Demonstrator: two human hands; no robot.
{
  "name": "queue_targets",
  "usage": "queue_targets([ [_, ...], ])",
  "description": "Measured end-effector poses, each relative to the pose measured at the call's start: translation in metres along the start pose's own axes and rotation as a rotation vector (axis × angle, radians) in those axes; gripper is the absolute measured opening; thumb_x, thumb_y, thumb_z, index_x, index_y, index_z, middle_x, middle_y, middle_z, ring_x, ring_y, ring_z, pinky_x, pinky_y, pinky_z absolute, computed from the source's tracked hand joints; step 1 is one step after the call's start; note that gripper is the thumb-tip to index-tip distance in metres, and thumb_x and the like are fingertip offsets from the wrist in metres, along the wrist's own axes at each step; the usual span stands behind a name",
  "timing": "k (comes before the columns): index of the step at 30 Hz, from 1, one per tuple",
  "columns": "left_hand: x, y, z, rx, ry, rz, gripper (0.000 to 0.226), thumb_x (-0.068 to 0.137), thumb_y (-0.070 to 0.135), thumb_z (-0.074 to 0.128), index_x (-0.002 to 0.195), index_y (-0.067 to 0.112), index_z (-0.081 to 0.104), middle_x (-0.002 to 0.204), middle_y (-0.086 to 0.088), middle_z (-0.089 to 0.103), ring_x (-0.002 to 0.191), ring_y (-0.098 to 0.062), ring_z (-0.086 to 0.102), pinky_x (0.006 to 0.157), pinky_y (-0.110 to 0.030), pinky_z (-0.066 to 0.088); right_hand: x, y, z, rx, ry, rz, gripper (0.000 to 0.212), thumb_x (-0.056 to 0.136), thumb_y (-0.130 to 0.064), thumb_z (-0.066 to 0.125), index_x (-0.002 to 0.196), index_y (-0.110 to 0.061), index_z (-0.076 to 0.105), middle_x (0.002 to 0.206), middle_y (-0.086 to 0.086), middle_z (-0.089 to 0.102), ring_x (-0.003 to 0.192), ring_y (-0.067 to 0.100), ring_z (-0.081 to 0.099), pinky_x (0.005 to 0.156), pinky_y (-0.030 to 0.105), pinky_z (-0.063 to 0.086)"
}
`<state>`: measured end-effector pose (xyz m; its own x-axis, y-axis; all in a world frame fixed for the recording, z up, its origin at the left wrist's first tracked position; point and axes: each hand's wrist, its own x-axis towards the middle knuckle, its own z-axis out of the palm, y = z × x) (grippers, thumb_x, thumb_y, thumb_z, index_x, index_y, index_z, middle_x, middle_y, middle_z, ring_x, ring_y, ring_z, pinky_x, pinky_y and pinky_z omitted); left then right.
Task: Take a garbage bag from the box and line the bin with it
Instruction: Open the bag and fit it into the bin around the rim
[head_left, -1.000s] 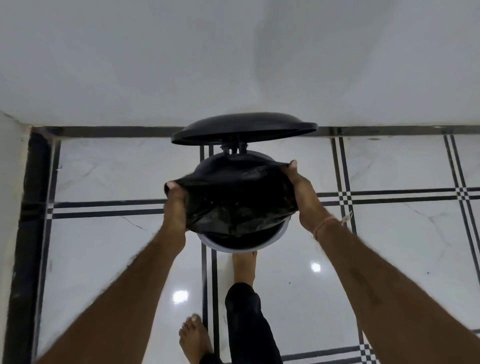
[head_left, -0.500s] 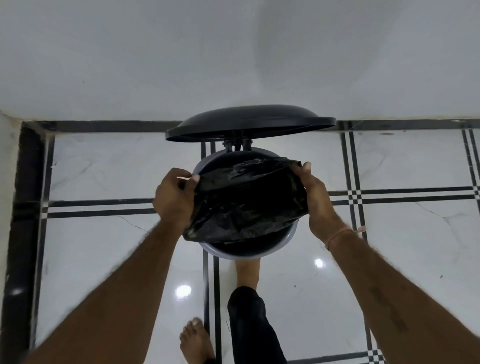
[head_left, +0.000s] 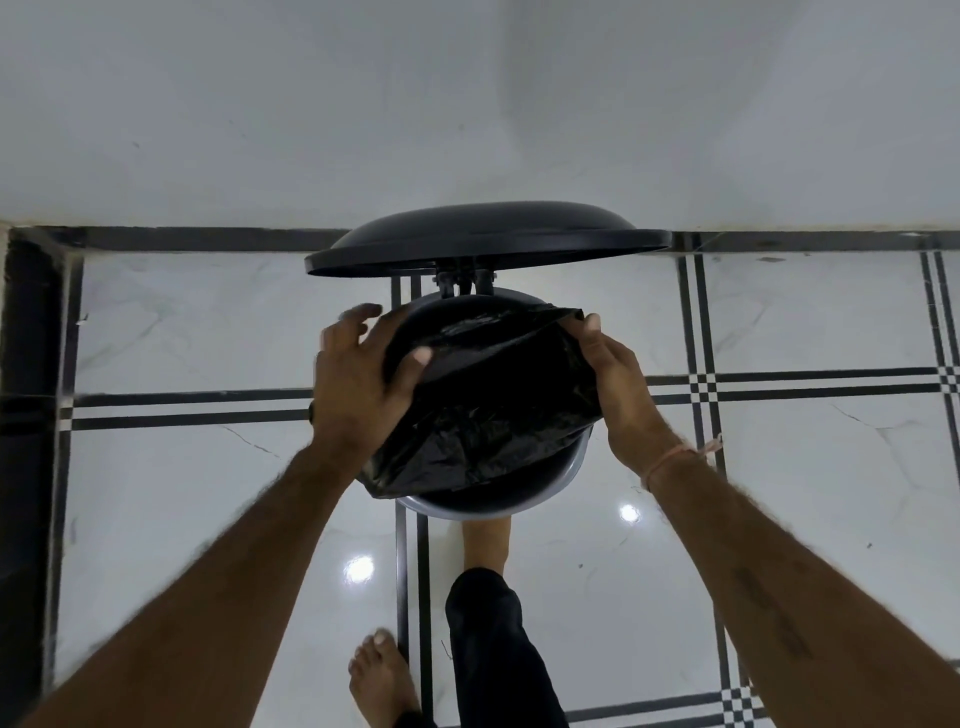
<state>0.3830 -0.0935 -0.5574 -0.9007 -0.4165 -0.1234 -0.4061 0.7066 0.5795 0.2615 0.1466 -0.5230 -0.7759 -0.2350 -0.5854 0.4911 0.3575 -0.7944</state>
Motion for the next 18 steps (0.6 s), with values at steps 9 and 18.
queue_targets([
  [9, 0.025, 0.027, -0.006, -0.575, -0.21, -0.305, 0.027, 0.099, 0.038, 0.068, 0.091, 0.014, 0.078, 0.084, -0.001, 0.077, 0.082, -0.017, 0.071, 0.082, -0.03, 0.053, 0.005, -0.005, -0.007, -0.034, -0.012, 0.002, 0.05, 0.105, -0.059, 0.039, 0.12, -0.029, 0.077, 0.117, -0.005, 0.079, 0.113, 0.011, 0.073, 0.099, 0.025, 0.055],
  [18, 0.043, 0.007, -0.006, -0.903, -0.004, -0.604, 0.014, 0.089, 0.025, 0.081, 0.076, 0.02, 0.079, 0.082, -0.003, 0.08, 0.08, -0.02, 0.075, 0.093, -0.04, 0.061, 0.044, -0.007, -0.006, -0.108, -0.006, -0.034, 0.068, 0.092, -0.081, 0.04, 0.116, -0.029, 0.078, 0.124, 0.0, 0.075, 0.118, 0.017, 0.07, 0.111, 0.044, 0.051],
])
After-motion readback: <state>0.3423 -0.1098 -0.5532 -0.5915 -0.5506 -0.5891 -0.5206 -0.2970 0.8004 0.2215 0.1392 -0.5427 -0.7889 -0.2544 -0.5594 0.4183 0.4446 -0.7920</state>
